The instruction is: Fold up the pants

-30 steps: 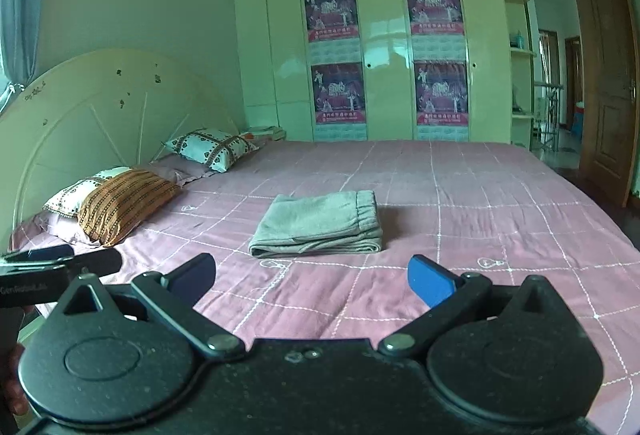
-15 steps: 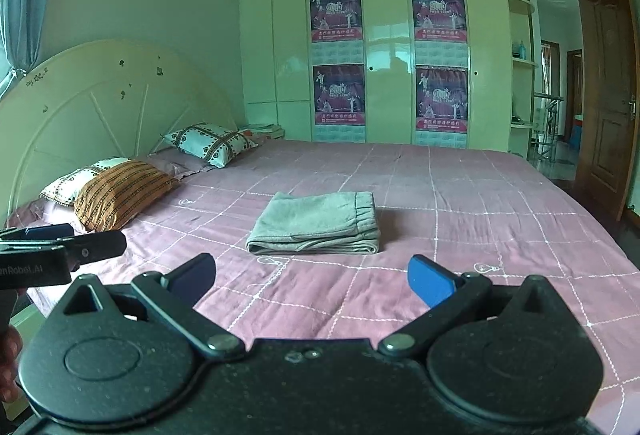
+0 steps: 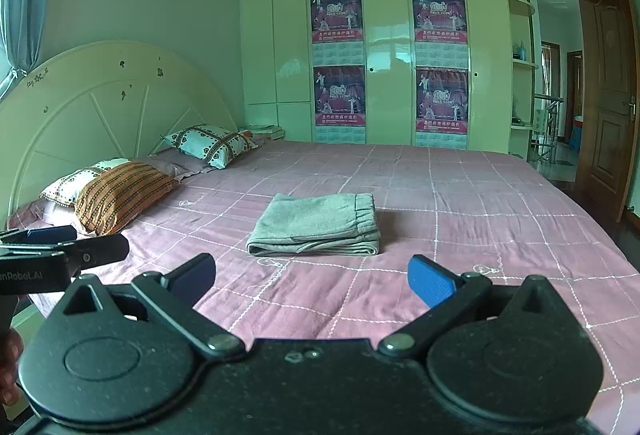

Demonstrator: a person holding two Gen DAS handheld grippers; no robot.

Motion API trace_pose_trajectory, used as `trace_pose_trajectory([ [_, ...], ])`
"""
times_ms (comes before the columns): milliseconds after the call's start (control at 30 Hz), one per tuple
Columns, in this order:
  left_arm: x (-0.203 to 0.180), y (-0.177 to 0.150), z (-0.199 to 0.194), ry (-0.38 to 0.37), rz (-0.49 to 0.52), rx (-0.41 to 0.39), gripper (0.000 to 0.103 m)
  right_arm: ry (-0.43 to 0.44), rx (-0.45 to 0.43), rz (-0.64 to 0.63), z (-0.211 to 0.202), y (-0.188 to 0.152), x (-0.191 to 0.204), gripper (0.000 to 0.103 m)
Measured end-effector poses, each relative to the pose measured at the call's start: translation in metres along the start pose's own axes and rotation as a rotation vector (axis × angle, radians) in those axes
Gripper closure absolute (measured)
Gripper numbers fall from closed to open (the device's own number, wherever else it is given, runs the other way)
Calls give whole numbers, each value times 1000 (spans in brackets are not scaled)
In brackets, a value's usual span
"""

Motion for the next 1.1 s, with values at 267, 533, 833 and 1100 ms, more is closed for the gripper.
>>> trace_pose_trajectory([
  [267, -6, 0, -1, -3, 8, 1, 0, -1, -6, 1, -2, 3, -1, 6],
  [533, -7, 0, -2, -5, 8, -1, 0, -3, -6, -2, -2, 3, -2, 6],
  [833, -6, 0, -2, -5, 9, -2, 0, -1, -6, 0, -4, 3, -1, 6],
  [1100, -12, 0, -4, -12, 51, -20, 0, -3, -7, -1, -4, 4, -1, 6],
])
Point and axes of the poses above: each gripper's, at about its wrist camera, not at the fingertips, and z roughly the way its jaws point, x to its left, y to its top, the point moved 6 cm from there along z, roughly the way its jaws point
